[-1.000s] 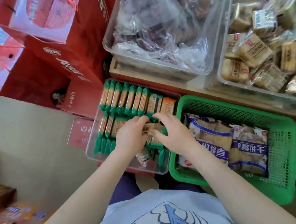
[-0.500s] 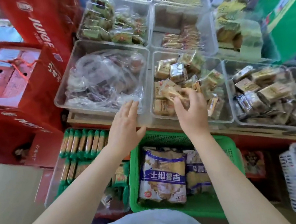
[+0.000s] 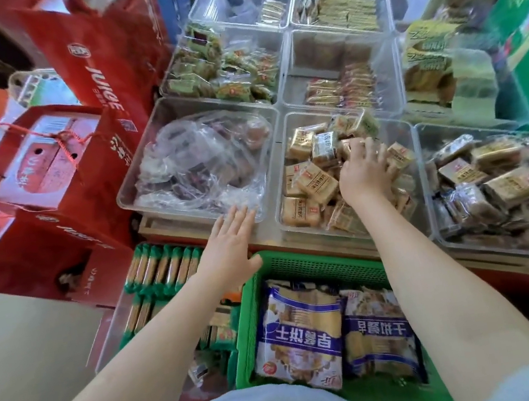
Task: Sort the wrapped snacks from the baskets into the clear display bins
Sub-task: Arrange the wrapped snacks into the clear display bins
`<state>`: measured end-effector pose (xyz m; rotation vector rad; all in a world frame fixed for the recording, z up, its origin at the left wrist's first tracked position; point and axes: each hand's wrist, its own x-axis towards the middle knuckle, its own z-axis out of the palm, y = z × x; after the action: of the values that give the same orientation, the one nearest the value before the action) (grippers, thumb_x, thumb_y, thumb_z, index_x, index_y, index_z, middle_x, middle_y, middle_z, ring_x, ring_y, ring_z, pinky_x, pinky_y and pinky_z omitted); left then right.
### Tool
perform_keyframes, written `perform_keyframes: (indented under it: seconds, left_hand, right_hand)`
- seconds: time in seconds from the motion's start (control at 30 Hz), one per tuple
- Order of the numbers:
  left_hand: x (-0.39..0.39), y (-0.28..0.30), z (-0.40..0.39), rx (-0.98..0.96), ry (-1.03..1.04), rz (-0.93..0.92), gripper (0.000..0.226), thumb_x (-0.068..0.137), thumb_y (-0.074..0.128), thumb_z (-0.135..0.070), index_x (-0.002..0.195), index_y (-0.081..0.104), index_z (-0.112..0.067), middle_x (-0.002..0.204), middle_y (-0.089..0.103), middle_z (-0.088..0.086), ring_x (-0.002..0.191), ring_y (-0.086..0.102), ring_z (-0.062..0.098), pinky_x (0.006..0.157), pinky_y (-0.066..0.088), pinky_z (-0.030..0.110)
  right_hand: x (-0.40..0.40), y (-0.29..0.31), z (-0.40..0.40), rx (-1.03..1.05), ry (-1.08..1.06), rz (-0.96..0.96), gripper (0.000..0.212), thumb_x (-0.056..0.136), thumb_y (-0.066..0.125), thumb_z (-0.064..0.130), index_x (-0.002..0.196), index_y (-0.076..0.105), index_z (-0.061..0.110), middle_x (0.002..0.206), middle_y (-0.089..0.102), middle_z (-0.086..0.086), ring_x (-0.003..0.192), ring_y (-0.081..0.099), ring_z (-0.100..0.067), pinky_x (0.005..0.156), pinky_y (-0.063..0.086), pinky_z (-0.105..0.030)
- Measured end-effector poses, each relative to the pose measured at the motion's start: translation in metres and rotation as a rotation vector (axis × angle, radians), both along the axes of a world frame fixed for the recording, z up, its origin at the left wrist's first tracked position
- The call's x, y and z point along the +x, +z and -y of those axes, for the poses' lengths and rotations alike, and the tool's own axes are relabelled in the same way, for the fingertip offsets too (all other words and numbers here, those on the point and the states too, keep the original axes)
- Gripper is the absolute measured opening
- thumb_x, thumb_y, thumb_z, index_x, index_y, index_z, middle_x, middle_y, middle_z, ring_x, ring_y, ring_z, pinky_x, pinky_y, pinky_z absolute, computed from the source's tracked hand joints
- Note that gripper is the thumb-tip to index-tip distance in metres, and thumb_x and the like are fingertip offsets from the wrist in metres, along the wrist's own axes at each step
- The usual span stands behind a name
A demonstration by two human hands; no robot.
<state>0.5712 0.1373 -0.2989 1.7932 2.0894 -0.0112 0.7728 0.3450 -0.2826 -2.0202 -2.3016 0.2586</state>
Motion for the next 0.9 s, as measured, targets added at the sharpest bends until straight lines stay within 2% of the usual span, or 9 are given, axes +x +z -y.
perform_keyframes:
  seconds: [0.13,0.23,0.33,0.4,0.5,0.57,0.7,0.8,0.9]
  left_hand:
    - [0.0,-0.001,-0.002,0.001,-0.01,0.009,0.091,0.094,0.052,-0.042,0.157,-0.011,-0.023,0.165,-0.013,-0.001,0.15,-0.018,0.015,0.123,-0.009,0.037]
    - [-0.003,-0.002,-0.002,0.002,-0.018,0.021,0.091,0.093,0.052,-0.041,0.158,-0.01,-0.023,0.165,-0.012,-0.001,0.15,-0.017,0.015,0.12,-0.014,0.034]
    - [-0.007,0.004,-0.002,0.019,-0.022,0.093,0.087,0.093,0.053,-0.039,0.159,-0.001,-0.023,0.166,-0.007,-0.001,0.151,-0.013,0.014,0.122,-0.009,0.034]
    - [-0.014,0.003,0.008,0.124,0.058,0.186,0.078,0.093,0.057,-0.035,0.158,0.015,-0.02,0.166,0.003,0.001,0.153,-0.006,0.017,0.123,0.001,0.035]
    - [-0.034,-0.023,0.052,0.309,0.288,0.188,0.059,0.088,0.062,-0.021,0.144,0.046,-0.01,0.156,0.033,0.012,0.146,0.026,0.03,0.119,0.026,0.046]
    - [-0.049,-0.049,0.088,0.178,0.443,0.168,0.049,0.09,0.06,-0.02,0.136,0.051,-0.009,0.145,0.042,0.014,0.133,0.04,0.033,0.105,0.042,0.048]
    - [-0.062,-0.102,0.149,-0.47,0.467,0.265,0.042,0.095,0.056,-0.034,0.134,0.052,-0.019,0.128,0.055,0.012,0.112,0.057,0.031,0.083,0.051,0.038]
    - [-0.059,-0.135,0.18,-0.627,0.458,0.322,0.047,0.094,0.057,-0.046,0.133,0.053,-0.021,0.124,0.063,0.01,0.109,0.061,0.031,0.088,0.053,0.04]
    - [-0.046,-0.155,0.193,-0.648,0.45,0.234,0.047,0.094,0.056,-0.046,0.132,0.049,-0.019,0.12,0.065,0.01,0.108,0.062,0.033,0.089,0.05,0.039]
  right_hand:
    - [-0.006,0.014,0.007,-0.063,0.066,0.081,0.065,0.101,0.029,0.052,0.159,0.012,0.028,0.168,-0.001,-0.009,0.153,-0.008,-0.036,0.118,-0.01,-0.062]
    - [-0.029,0.014,0.041,0.136,0.176,-0.046,0.058,0.098,0.044,0.04,0.151,0.032,0.019,0.166,0.016,-0.01,0.154,0.005,-0.033,0.117,-0.012,-0.057]
    - [-0.056,0.003,0.095,0.286,0.324,-0.31,0.033,0.091,0.053,0.016,0.121,0.061,0.007,0.142,0.053,-0.017,0.14,0.038,-0.035,0.119,0.024,-0.057]
    - [-0.072,-0.007,0.136,0.289,0.453,-0.45,0.024,0.088,0.051,0.013,0.104,0.068,0.005,0.115,0.065,-0.014,0.115,0.056,-0.031,0.099,0.047,-0.044]
    - [-0.089,-0.034,0.191,0.088,0.545,-0.51,0.018,0.088,0.051,0.011,0.093,0.067,0.006,0.088,0.066,-0.007,0.08,0.061,-0.026,0.066,0.053,-0.036]
    - [-0.098,-0.058,0.219,-0.169,0.555,-0.432,0.017,0.092,0.051,0.012,0.098,0.066,0.006,0.089,0.068,-0.009,0.081,0.063,-0.03,0.064,0.054,-0.041]
    - [-0.109,-0.098,0.26,-0.52,0.588,-0.3,0.022,0.1,0.045,0.016,0.106,0.064,0.007,0.1,0.066,-0.01,0.091,0.061,-0.03,0.075,0.052,-0.044]
    - [-0.115,-0.116,0.283,-0.592,0.587,-0.28,0.021,0.099,0.045,0.016,0.097,0.063,0.005,0.094,0.063,-0.01,0.089,0.059,-0.03,0.074,0.052,-0.045]
    - [-0.115,-0.123,0.297,-0.62,0.584,-0.243,0.021,0.098,0.046,0.015,0.096,0.064,0.005,0.091,0.063,-0.011,0.084,0.058,-0.029,0.071,0.05,-0.044]
